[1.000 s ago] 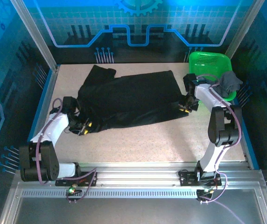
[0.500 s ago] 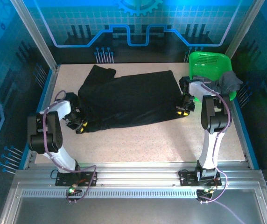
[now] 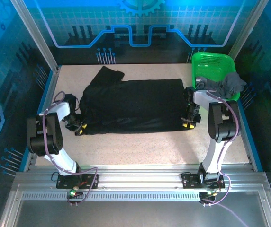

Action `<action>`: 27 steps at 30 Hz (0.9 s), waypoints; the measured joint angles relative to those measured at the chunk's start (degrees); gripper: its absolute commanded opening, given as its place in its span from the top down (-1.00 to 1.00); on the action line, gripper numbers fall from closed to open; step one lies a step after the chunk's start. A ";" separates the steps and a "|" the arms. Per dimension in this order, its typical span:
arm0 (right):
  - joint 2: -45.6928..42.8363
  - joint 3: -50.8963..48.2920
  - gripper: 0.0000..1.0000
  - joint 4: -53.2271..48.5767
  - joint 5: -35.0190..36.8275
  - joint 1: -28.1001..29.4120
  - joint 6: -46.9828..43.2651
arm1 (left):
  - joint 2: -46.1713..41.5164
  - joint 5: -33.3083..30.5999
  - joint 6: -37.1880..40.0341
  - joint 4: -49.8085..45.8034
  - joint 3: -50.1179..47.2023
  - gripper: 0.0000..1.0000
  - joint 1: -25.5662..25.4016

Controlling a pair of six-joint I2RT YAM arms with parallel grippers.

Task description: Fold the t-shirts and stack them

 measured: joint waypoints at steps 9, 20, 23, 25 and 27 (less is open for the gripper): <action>-9.42 -9.94 0.45 -2.19 0.66 0.00 2.21 | -3.58 -6.05 3.43 -2.49 -2.12 0.33 1.22; -19.52 -6.23 -0.09 4.48 -5.53 8.90 -0.94 | -13.88 -7.13 2.01 -0.90 2.54 -0.12 -5.09; -19.82 -5.31 -0.17 10.21 -14.78 10.86 -2.10 | -16.06 -2.51 -4.68 1.77 1.75 -0.13 -8.52; -19.52 -4.22 -0.20 12.94 -20.04 12.26 -2.47 | -15.85 0.90 -10.34 4.57 -0.98 -0.15 -11.17; -18.56 -2.19 -0.20 14.73 -23.96 13.60 -2.64 | -15.30 3.39 -15.04 6.21 -3.67 -0.15 -12.98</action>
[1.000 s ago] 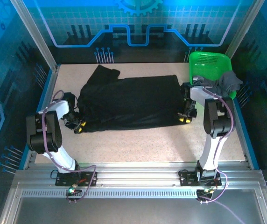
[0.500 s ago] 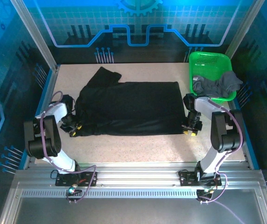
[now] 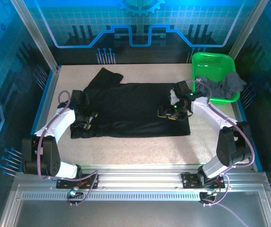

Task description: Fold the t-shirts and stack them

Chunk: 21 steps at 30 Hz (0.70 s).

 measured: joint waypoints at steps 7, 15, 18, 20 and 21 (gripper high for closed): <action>2.14 3.30 -0.20 3.02 -5.46 1.33 -0.46 | 5.86 4.22 -9.97 3.87 -2.14 -0.03 -2.54; 2.14 3.30 -0.16 2.97 -5.68 0.70 -0.44 | 8.20 3.98 -12.83 4.70 -1.55 0.74 -3.78; 2.14 3.30 -0.15 2.97 -5.66 0.42 -0.42 | 9.75 3.15 -11.96 3.96 1.33 0.97 -4.33; 2.14 3.30 -0.13 2.95 -5.64 0.31 -0.42 | 10.99 2.38 -10.82 3.26 4.39 1.00 -5.18; 2.14 3.30 -0.13 2.93 -5.64 0.20 -0.42 | 11.87 1.99 -10.25 2.80 6.49 1.00 -5.81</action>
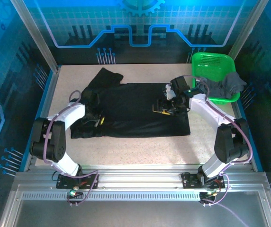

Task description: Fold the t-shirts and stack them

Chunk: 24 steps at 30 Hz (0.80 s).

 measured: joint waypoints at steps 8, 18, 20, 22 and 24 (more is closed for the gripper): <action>0.00 -0.02 -0.11 -0.39 -0.02 -1.36 0.22 | 13.66 -3.13 10.29 -7.65 20.35 1.00 -5.14; -0.02 -0.33 -0.11 -0.85 -0.02 -2.36 0.50 | 24.94 -7.41 22.88 -18.14 32.20 0.39 -8.48; -0.02 -0.79 -0.10 -0.87 0.00 -2.49 0.66 | 24.96 -7.91 24.17 -19.15 32.48 -0.05 -8.61; -0.13 -1.68 -0.09 -0.81 0.48 -2.75 0.92 | 24.94 -8.96 24.87 -20.13 33.29 -0.10 -8.79; -0.72 -3.32 -0.06 -0.83 2.10 -3.26 1.49 | 24.17 -10.49 25.05 -20.24 33.55 -0.11 -9.16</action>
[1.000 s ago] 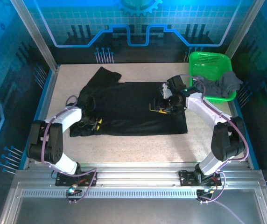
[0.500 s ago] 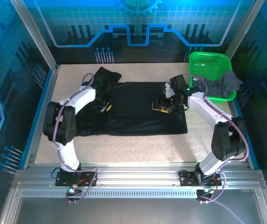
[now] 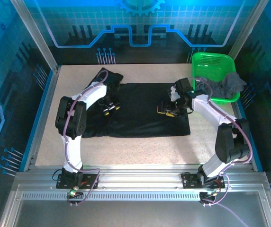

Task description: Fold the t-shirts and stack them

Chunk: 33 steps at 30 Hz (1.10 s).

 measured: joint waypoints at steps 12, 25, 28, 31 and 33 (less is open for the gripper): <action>1.01 -8.26 0.31 -0.96 14.05 -5.46 2.23 | -23.76 2.89 -5.25 6.10 -25.44 0.43 8.92; 11.63 -4.81 0.22 -8.11 25.09 -2.27 5.99 | -17.46 2.25 -5.99 8.20 -32.57 0.44 18.01; 11.63 -4.90 0.20 -9.79 26.05 -1.01 6.10 | -20.04 2.27 -5.90 9.07 -35.71 0.44 18.71; 10.95 -6.08 0.20 -10.71 26.51 0.79 6.38 | -23.91 2.27 -5.73 9.01 -40.11 0.43 19.78; 9.44 -7.98 0.19 -11.13 26.43 1.66 6.78 | -26.47 2.27 -4.92 8.57 -42.73 0.42 20.57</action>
